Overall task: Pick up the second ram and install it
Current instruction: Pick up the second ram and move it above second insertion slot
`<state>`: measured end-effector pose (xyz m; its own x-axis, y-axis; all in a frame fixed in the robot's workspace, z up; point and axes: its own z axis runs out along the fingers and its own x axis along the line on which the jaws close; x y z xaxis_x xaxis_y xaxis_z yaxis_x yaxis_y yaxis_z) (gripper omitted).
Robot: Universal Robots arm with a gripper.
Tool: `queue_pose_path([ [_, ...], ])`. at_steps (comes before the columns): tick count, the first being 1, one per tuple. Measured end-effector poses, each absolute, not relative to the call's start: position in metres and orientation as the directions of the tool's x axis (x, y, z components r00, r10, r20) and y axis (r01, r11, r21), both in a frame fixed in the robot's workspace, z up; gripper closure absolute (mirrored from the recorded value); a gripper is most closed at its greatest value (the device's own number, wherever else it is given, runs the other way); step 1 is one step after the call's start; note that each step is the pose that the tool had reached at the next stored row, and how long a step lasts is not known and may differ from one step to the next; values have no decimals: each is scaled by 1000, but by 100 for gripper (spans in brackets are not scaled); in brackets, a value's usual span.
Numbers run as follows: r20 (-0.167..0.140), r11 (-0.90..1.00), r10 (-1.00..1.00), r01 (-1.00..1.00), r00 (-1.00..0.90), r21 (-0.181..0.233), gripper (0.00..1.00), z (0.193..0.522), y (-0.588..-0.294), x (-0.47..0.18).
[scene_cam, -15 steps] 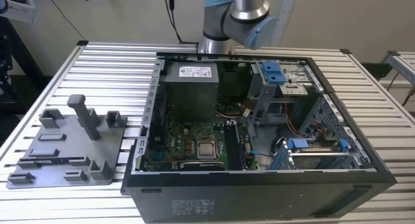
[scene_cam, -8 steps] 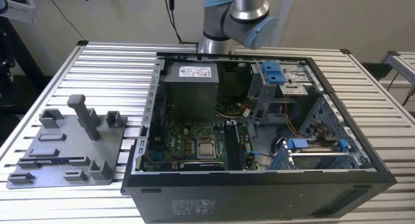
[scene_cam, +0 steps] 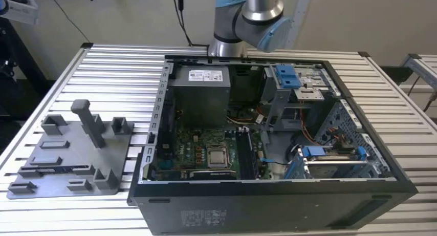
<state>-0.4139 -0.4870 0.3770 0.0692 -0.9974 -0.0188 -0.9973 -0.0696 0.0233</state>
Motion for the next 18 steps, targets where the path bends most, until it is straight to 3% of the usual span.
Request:
queue_pose_path([
  [18, -19, -70, -997, -997, 69, 27, 52, 369, -487, -414],
])
